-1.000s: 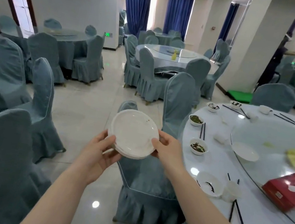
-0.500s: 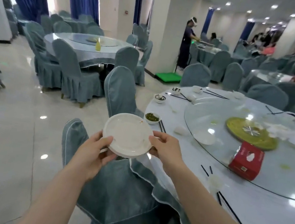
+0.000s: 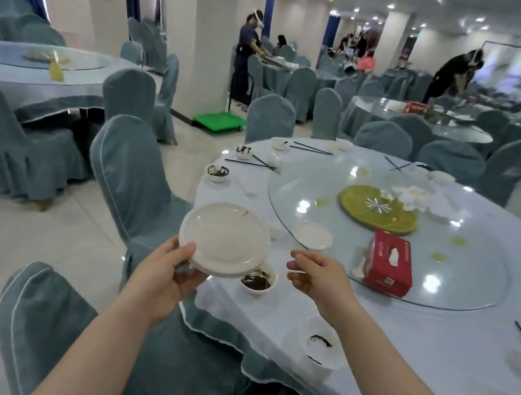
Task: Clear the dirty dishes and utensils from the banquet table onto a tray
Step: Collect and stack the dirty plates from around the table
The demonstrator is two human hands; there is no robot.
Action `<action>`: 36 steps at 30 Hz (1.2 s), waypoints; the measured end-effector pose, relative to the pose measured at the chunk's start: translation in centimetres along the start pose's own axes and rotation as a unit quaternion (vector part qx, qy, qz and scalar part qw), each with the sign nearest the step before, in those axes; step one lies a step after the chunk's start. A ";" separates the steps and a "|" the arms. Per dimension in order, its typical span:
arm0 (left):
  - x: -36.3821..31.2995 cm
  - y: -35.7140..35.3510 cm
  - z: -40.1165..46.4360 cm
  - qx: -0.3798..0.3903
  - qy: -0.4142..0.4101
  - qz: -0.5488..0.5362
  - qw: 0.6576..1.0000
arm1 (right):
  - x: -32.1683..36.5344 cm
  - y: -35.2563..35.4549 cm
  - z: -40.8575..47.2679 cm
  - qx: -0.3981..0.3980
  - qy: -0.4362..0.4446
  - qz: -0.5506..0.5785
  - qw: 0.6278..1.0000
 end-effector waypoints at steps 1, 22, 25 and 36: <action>-0.4 -0.1 1.2 0.000 0.002 0.005 1.000 | -0.5 0.8 1.3 -0.016 -0.005 0.005 1.000; -4.1 -4.2 27.2 -0.067 0.071 0.020 0.995 | -15.8 10.4 29.9 -0.270 -0.226 -0.031 0.935; -4.2 -4.3 28.3 -0.077 0.077 0.021 0.994 | -16.2 10.8 31.6 -0.307 -0.243 -0.050 0.919; -4.3 -2.9 26.1 -0.063 0.066 0.009 0.996 | -11.8 7.6 28.9 -0.255 -0.146 -0.020 0.956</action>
Point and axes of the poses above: each hand's wrist, its own z-axis towards the middle knuckle, its own y-axis out of the back of the hand, x = y × z, the point moved 2 cm from there along z, towards the middle knuckle, and after that the axes turned 8 degrees about y, right-handed, at the moved point
